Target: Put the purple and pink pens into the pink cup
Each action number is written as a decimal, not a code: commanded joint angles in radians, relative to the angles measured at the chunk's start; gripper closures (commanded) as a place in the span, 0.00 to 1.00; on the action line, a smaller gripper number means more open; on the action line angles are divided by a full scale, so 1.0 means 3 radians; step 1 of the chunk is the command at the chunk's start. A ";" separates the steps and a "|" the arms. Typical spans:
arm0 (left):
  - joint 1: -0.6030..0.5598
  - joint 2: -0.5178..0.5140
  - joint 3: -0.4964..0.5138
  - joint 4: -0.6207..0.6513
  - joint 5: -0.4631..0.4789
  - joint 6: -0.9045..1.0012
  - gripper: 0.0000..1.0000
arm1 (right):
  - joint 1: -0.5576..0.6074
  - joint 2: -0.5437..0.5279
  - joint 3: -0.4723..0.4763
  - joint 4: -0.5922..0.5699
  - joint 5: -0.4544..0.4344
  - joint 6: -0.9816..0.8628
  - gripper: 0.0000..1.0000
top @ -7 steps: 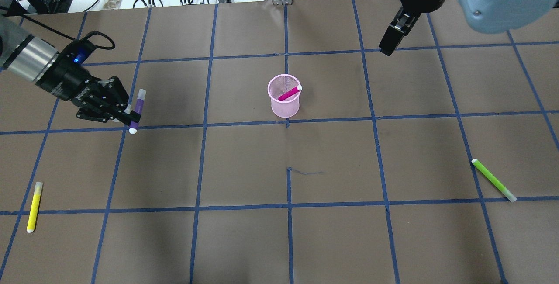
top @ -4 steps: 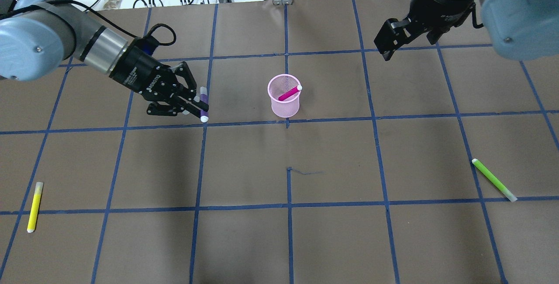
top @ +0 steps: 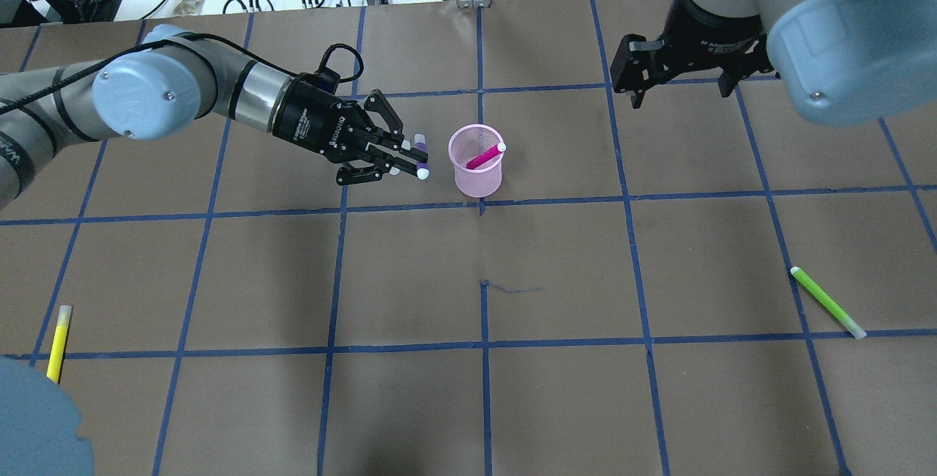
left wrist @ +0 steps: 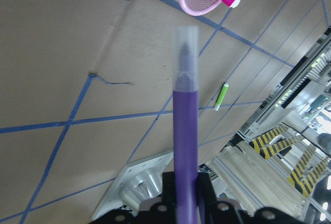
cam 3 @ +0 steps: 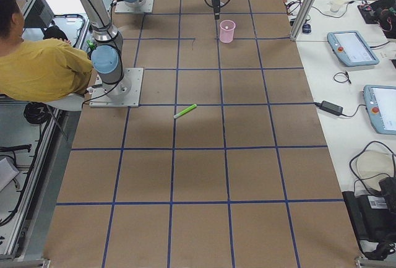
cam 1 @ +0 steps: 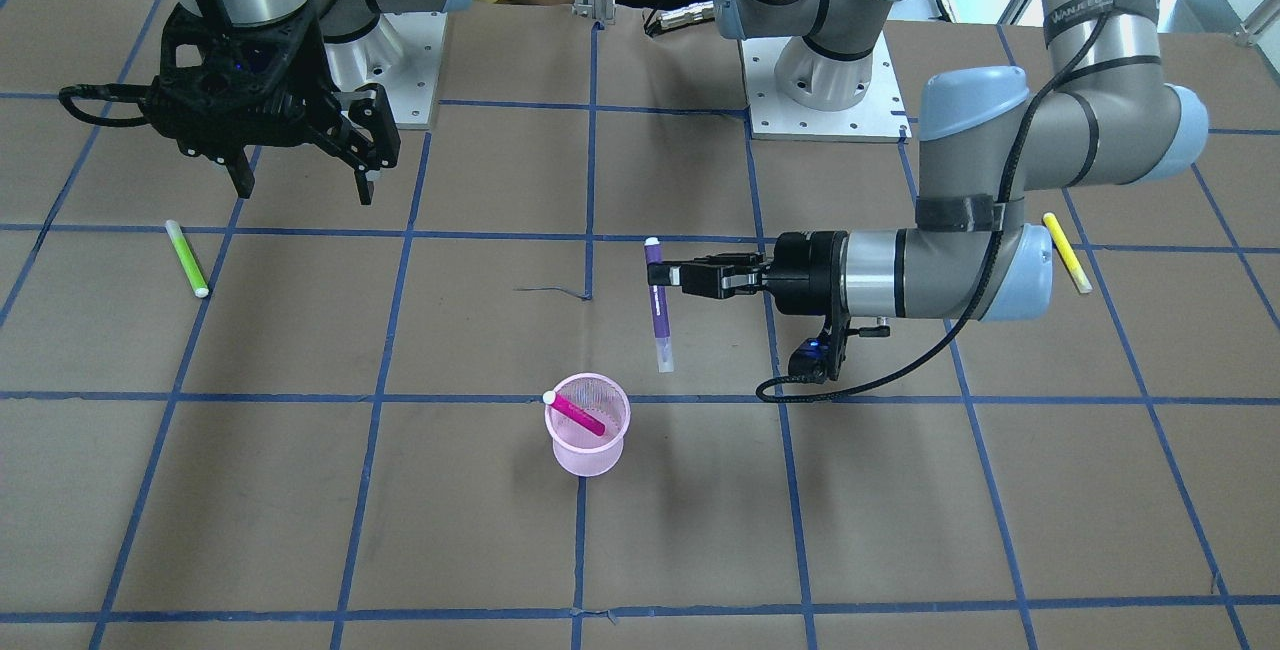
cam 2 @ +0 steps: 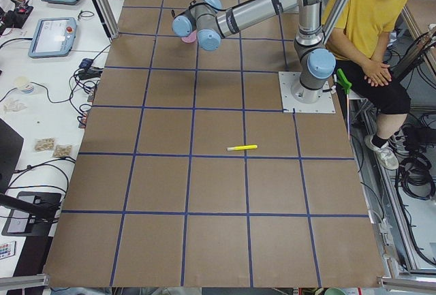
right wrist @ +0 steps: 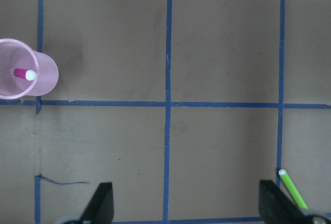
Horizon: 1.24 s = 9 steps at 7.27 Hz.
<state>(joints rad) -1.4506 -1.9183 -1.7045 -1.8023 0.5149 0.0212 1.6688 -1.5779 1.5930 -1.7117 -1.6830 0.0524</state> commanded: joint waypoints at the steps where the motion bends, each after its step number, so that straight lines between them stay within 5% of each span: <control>1: -0.0017 -0.0262 0.0042 0.0405 -0.0315 -0.0649 1.00 | 0.0006 0.0029 -0.0023 -0.0001 0.0031 -0.0072 0.00; 3: -0.0287 -0.0390 0.0032 0.1199 -0.0321 -0.1485 1.00 | 0.0001 0.0004 0.0007 0.0009 0.0342 -0.0072 0.00; 9: -0.0314 -0.0514 -0.0009 0.1171 -0.0331 -0.1242 1.00 | 0.0001 -0.0002 0.0018 0.0015 0.0354 -0.0302 0.00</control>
<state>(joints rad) -1.5416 -2.0718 -1.7011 -1.4464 0.4157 -0.3637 1.6689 -1.5779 1.5973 -1.7074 -1.5776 -0.0370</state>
